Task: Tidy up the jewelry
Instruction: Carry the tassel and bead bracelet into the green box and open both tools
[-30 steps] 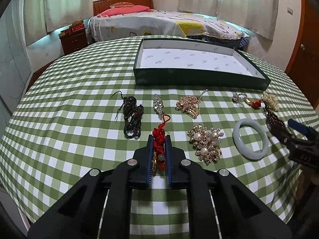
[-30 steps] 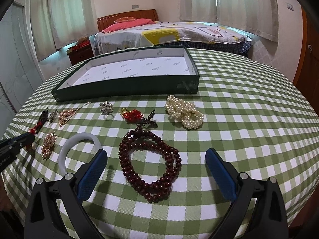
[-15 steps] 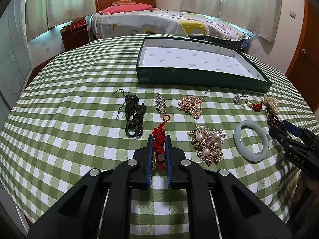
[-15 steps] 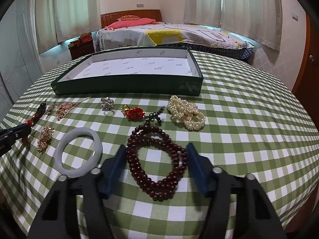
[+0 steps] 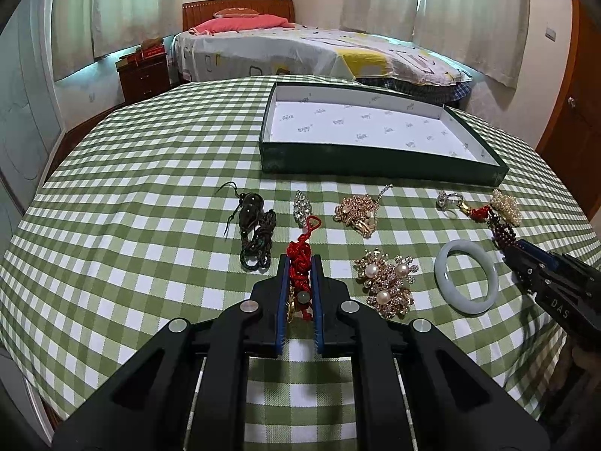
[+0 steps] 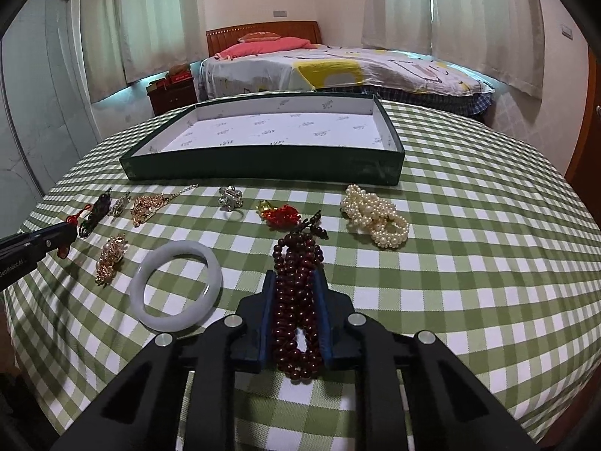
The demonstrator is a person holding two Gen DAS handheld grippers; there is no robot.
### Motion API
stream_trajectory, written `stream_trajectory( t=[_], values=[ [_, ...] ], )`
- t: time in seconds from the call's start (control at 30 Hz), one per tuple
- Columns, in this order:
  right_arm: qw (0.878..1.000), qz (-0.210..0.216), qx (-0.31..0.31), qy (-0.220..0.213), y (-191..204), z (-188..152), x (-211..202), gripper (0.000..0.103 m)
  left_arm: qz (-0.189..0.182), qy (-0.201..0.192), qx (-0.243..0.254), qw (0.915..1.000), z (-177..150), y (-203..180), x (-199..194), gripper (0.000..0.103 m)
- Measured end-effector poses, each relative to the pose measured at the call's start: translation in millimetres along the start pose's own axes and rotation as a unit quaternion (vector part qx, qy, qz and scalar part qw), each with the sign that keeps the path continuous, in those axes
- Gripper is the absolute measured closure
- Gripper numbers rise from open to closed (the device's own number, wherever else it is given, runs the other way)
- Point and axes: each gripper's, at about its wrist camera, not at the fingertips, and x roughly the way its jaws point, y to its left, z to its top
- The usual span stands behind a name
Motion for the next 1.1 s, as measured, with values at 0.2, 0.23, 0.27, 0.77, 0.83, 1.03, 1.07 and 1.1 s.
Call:
stream_trajectory(
  t=[0.2, 0.23, 0.27, 0.77, 0.83, 1.03, 1.07, 1.1],
  values=[
    [1.000, 0.002, 0.004, -0.015, 0.3, 4.0, -7.8, 0.084, 0.000, -0.011, 0.000, 0.9999, 4.9, -1.1, -7.5, 0.092],
    [1.000, 0.003, 0.005, -0.017, 0.3, 5.2, -9.2, 0.084, -0.001, -0.012, -0.001, 0.9999, 6.0, -1.3, -8.6, 0.092],
    [1.000, 0.003, 0.005, -0.019, 0.1, 6.4, -10.6, 0.084, -0.002, -0.013, -0.002, 0.9999, 6.9, -1.7, -9.6, 0.092],
    [0.997, 0.009, 0.028, -0.074, -12.9, 73.8, -14.3, 0.084, -0.038, -0.062, 0.004, 0.9973, 81.0, -29.0, -8.8, 0.092],
    [0.996, 0.010, 0.032, -0.083, -16.8, 88.4, -9.0, 0.084, -0.041, -0.077, 0.008, 0.9962, 98.6, -35.5, -3.6, 0.092],
    [0.995, 0.006, 0.042, -0.087, -29.3, 121.6, 19.5, 0.084, -0.049, -0.088, 0.005, 0.9949, 142.0, -46.1, 33.7, 0.092],
    [0.996, 0.005, 0.042, -0.082, -31.9, 124.6, 26.8, 0.084, -0.050, -0.080, 0.005, 0.9955, 145.9, -47.4, 44.4, 0.092],
    [0.996, 0.004, 0.042, -0.076, -33.6, 126.0, 33.1, 0.084, -0.051, -0.068, 0.003, 0.9963, 148.3, -48.5, 57.5, 0.092]
  ],
)
